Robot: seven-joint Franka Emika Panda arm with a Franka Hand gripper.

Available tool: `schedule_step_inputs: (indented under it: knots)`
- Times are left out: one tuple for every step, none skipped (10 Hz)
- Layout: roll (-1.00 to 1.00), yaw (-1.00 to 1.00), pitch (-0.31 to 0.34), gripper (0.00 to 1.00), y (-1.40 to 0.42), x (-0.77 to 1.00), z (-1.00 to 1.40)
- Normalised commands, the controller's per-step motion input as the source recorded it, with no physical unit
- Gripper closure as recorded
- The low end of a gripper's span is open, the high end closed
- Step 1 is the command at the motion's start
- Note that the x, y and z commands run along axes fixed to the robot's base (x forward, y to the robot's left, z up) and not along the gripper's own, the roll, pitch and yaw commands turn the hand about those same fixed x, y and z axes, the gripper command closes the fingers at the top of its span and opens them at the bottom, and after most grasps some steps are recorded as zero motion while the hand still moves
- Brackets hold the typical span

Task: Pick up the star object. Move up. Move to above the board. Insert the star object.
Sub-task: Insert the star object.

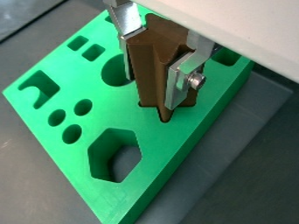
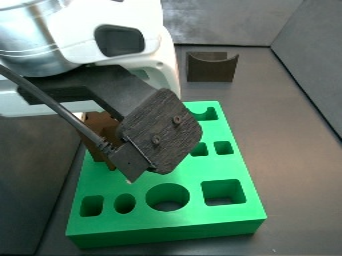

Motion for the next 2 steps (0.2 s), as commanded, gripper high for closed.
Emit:
schedule_step_inputs:
  knots:
    - [-0.08, 0.0, 0.0, 1.0, 0.06, 0.0, 0.0]
    - [0.0, 0.0, 0.0, 1.0, 0.0, 0.0, 0.0]
